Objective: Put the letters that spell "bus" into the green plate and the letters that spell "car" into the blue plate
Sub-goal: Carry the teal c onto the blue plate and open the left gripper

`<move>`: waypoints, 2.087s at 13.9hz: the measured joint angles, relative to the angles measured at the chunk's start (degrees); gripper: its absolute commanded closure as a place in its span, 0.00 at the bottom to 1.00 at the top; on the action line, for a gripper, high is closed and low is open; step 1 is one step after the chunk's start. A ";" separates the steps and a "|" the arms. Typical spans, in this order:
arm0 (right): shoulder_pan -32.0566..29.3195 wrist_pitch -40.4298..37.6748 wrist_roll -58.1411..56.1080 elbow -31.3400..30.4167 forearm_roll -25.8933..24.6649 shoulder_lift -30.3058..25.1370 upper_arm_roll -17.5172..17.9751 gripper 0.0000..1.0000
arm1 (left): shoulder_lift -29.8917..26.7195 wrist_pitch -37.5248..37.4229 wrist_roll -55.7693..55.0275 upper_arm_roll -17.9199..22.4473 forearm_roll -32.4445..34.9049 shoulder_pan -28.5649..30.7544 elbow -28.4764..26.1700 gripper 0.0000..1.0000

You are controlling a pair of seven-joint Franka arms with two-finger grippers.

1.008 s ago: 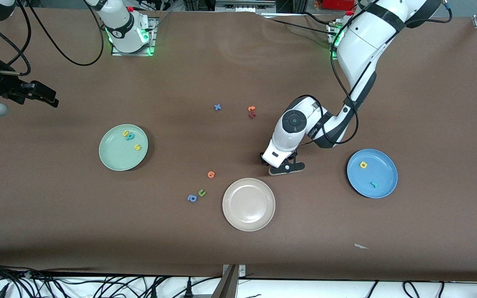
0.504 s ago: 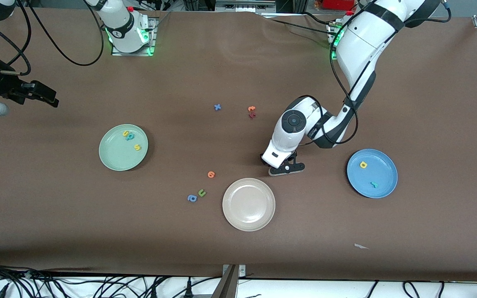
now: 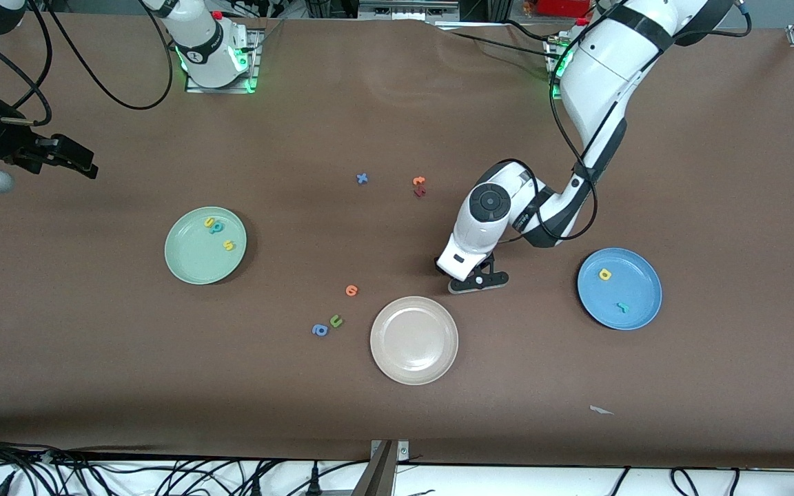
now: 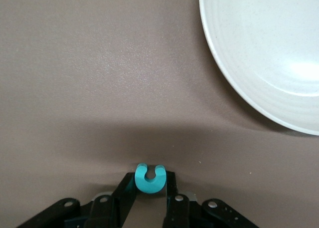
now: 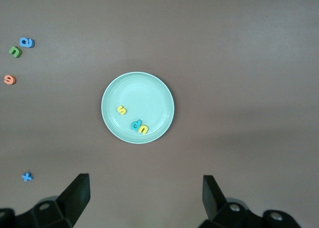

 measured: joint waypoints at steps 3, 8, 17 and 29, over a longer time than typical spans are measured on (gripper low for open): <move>0.01 0.00 0.00 0.00 0.00 0.00 0.00 0.00 | -0.04 -0.25 0.00 0.11 0.00 -0.02 0.27 0.72; 0.05 0.03 0.00 0.03 0.00 0.00 0.00 0.00 | -0.44 -9.25 6.74 1.07 0.05 3.82 5.04 0.73; 0.09 0.12 0.00 0.09 0.00 0.00 0.00 0.00 | -4.60 -21.15 37.64 0.93 0.05 22.60 6.74 0.34; 0.10 0.12 -0.01 0.10 0.00 0.01 -0.01 0.00 | -10.88 -29.31 51.35 0.97 -1.27 30.42 6.78 0.00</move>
